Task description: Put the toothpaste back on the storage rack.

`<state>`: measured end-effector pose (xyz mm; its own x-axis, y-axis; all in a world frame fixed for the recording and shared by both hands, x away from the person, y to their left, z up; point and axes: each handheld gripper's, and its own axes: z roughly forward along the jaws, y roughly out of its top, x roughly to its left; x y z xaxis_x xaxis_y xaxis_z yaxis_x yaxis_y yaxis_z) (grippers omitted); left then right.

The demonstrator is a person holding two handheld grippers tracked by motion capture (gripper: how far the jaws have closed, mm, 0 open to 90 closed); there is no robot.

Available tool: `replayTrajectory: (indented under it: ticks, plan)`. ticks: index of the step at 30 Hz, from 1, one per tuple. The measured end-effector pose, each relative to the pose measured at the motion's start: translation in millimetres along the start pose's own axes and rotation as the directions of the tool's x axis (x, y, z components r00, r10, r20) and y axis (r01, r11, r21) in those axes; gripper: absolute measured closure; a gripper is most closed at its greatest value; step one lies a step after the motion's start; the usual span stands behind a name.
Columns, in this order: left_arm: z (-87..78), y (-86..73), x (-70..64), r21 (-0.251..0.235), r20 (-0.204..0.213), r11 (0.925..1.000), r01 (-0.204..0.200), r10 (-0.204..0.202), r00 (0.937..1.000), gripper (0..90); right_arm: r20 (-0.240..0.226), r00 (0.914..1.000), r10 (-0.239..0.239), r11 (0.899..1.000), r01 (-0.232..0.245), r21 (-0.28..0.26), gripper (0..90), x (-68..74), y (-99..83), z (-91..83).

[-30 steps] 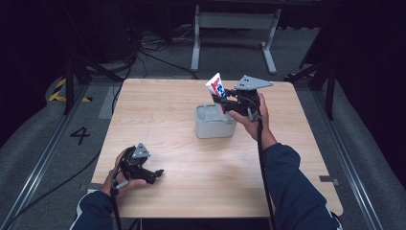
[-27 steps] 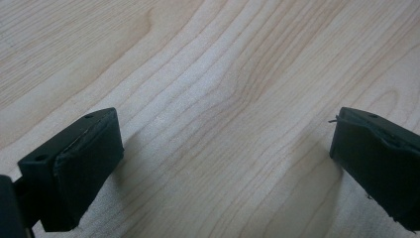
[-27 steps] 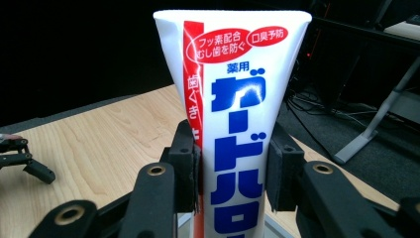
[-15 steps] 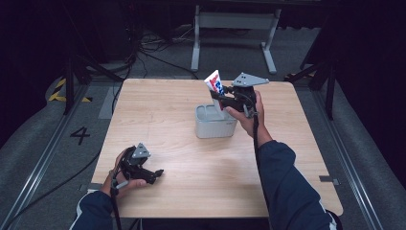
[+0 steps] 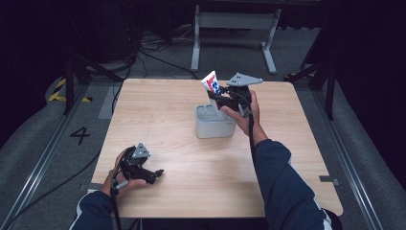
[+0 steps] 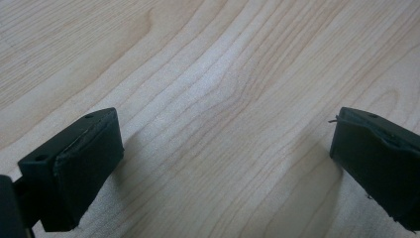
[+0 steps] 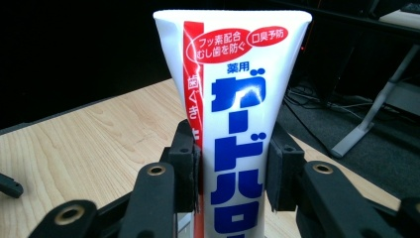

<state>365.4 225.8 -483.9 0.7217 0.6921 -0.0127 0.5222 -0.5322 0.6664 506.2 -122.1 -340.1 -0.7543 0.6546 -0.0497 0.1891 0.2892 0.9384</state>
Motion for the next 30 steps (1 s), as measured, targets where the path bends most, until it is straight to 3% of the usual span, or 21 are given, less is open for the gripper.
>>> replayTrajectory:
  ticks: [18,30]
  plan:
    - [0.0,0.0,0.0,0.000,0.000,1.0000,0.000,0.000,1.0000,0.4,0.026,0.9996,0.009,0.999,-0.010,0.041,63.6,-9.0,-12.5,14.5]
    - [-0.1,0.0,0.2,0.003,0.000,1.0000,-0.003,0.003,1.0000,0.4,0.032,0.9993,0.021,0.999,-0.023,0.047,62.9,-12.3,-23.6,13.2]
